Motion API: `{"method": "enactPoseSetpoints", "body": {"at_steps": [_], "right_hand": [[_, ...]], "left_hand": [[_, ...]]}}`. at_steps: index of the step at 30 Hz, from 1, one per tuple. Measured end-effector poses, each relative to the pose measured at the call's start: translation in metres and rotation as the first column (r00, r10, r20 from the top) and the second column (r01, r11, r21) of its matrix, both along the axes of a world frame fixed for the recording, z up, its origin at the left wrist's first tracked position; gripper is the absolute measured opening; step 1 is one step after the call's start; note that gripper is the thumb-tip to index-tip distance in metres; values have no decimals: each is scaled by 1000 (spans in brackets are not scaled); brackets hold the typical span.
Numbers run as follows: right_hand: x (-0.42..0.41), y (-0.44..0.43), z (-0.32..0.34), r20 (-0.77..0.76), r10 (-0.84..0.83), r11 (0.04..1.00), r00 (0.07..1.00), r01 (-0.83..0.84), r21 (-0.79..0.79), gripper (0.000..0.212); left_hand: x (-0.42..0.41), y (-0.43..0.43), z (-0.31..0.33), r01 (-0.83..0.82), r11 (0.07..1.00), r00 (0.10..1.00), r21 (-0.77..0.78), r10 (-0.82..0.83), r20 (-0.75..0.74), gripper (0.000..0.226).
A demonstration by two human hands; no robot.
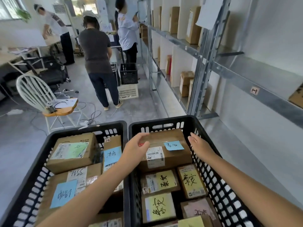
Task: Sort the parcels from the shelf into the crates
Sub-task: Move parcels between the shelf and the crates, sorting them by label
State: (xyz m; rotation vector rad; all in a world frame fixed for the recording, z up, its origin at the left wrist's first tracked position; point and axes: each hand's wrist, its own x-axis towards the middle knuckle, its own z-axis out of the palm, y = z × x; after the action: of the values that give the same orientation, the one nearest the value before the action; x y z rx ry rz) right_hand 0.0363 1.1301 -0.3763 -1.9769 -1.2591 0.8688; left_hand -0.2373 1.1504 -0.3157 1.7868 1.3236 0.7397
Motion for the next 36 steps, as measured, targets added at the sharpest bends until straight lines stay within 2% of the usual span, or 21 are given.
{"method": "enactPoseSetpoints", "body": {"at_steps": [5, 8, 12, 16, 22, 27, 33, 36], "right_hand": [[2, -44, 49, 233, 9, 998, 973, -23, 55, 53], [-5, -77, 81, 324, -59, 994, 944, 27, 102, 53], [-18, -119, 123, 358, -183, 981, 915, 146, 128, 57], [-33, -162, 168, 393, -308, 945, 867, 232, 229, 56], [-50, -243, 219, 418, -516, 850, 748, 385, 360, 55], [-55, -314, 258, 447, -653, 755, 612, 474, 454, 52], [-49, -388, 304, 453, -774, 631, 442, 595, 498, 53], [-36, -412, 327, 453, -806, 587, 381, 606, 537, 55]], "left_hand": [[18, -7, 13, 148, 987, 989, 64, -147, -30, 38], [27, -11, 30, 257, 960, 966, 111, -252, -60, 44], [42, -25, 46, 386, 895, 922, 224, -380, -69, 49], [57, -48, 58, 496, 801, 861, 335, -504, -71, 53], [90, -94, 96, 627, 644, 738, 438, -672, -68, 53], [128, -138, 135, 653, 520, 641, 551, -766, -36, 49], [175, -194, 189, 694, 418, 481, 587, -875, 55, 26], [198, -215, 218, 689, 347, 422, 637, -906, 37, 38]]}}
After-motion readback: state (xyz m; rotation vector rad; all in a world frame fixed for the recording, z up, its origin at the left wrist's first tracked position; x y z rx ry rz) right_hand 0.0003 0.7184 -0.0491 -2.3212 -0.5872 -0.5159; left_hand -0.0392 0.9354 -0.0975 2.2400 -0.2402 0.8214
